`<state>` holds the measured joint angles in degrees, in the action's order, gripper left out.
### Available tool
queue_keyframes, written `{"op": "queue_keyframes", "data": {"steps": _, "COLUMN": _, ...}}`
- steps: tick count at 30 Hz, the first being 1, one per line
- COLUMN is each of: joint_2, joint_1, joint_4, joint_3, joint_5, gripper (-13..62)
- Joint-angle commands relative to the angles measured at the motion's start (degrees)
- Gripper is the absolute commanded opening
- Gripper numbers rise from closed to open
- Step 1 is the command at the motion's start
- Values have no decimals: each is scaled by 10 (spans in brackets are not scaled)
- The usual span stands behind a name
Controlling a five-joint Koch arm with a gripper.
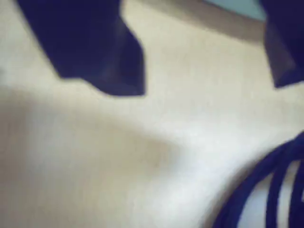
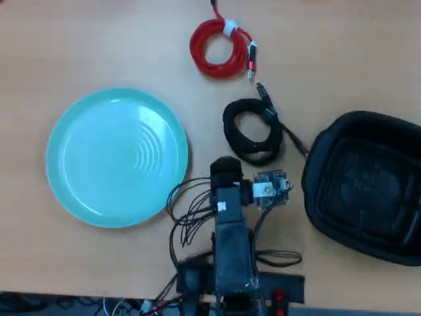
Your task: Put a black charging cable in a black bowl and put a red charging cable in a green bowl
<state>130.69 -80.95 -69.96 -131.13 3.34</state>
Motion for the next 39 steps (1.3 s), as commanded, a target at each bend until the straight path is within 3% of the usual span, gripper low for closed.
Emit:
{"op": "queue_keyframes", "data": {"steps": 1, "joint_2": 53, "joint_1": -8, "joint_4": -89, "joint_3": 100, "joint_5": 5, "gripper": 268}}
{"op": "queue_keyframes", "data": {"steps": 10, "joint_2": 54, "joint_1": -3, "joint_4": -215, "joint_3": 321, "joint_5": -1, "gripper": 268}}
{"op": "queue_keyframes", "data": {"steps": 15, "joint_2": 52, "joint_1": -5, "joint_4": -205, "joint_3": 361, "joint_5": -32, "gripper": 277}}
{"op": "queue_keyframes", "data": {"steps": 24, "joint_2": 48, "joint_1": -36, "joint_4": -116, "joint_3": 325, "joint_5": -211, "gripper": 279}}
{"op": "queue_keyframes", "data": {"steps": 30, "joint_2": 47, "joint_1": -32, "joint_4": 0, "joint_3": 201, "joint_5": -318, "gripper": 287}}
{"op": "queue_keyframes", "data": {"steps": 39, "joint_2": 48, "joint_1": -27, "joint_4": 73, "joint_3": 132, "joint_5": -330, "gripper": 356}}
